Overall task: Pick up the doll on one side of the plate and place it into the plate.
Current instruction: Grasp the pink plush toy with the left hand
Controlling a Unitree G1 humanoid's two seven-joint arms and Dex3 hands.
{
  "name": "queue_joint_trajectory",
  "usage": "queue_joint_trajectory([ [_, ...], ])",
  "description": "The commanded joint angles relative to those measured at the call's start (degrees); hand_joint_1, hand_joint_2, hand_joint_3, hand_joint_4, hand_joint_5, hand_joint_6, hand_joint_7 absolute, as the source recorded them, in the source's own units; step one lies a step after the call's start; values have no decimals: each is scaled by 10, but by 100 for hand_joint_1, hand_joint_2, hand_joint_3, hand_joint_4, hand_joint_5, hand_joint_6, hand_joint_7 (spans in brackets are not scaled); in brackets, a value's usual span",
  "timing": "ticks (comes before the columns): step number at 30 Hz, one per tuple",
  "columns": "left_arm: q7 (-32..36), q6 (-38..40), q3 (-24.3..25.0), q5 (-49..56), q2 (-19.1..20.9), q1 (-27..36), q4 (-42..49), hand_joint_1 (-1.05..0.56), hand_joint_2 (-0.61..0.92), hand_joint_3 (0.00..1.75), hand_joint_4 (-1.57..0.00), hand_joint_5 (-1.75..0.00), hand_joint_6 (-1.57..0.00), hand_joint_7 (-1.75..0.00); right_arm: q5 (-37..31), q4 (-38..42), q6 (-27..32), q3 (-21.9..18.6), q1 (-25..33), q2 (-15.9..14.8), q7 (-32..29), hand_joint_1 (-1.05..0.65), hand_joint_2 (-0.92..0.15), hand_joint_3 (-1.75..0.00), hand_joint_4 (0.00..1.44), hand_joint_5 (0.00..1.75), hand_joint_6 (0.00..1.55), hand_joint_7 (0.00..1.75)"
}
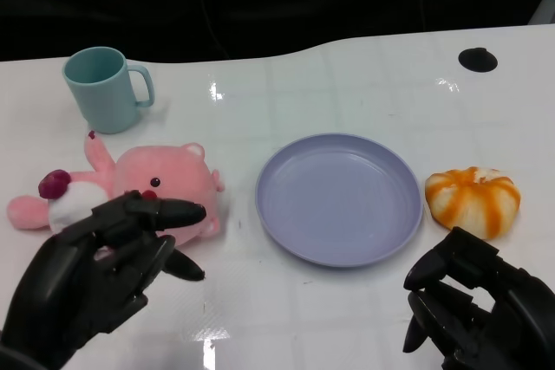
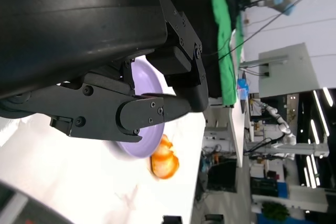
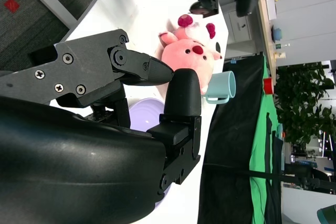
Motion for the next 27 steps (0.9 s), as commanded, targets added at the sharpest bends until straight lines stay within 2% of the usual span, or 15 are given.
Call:
queue_joint_trajectory([
  [1,11,-46,10,50,21,-11,8,-53,92,16,-45,-92,-55,-32,2,-6,-5,0,1,-2,0,-31,-92,-63,54,175,40,166],
  [8,45,-65,18,150,55,-17,-9,-61,92,15,-33,-70,-48,-14,3,-8,-1,0,1,-3,0,-33,-91,-63,53,175,40,166],
  [12,64,-46,27,222,92,-35,-16,-60,92,5,-23,-58,-41,-6,4,-5,-1,-1,0,-2,0,-33,-91,-63,53,175,39,166],
  [15,76,-50,30,282,121,-44,-10,-62,92,4,-16,-52,-35,-2,2,-5,-1,0,0,-2,-1,-32,-91,-63,53,175,40,166],
  [23,75,-38,29,389,191,-62,-3,-66,92,3,-2,-39,-20,0,8,-5,2,-1,0,-1,1,-33,-91,-62,53,175,40,166],
  [25,65,-14,23,428,212,-69,-10,-70,92,5,0,-26,-14,0,8,-5,2,-1,0,-1,1,-32,-91,-62,53,175,40,165],
  [27,63,-1,14,459,226,-77,-11,-71,92,5,0,-21,-13,-1,6,-6,2,0,0,-2,0,-32,-91,-62,53,175,40,165],
])
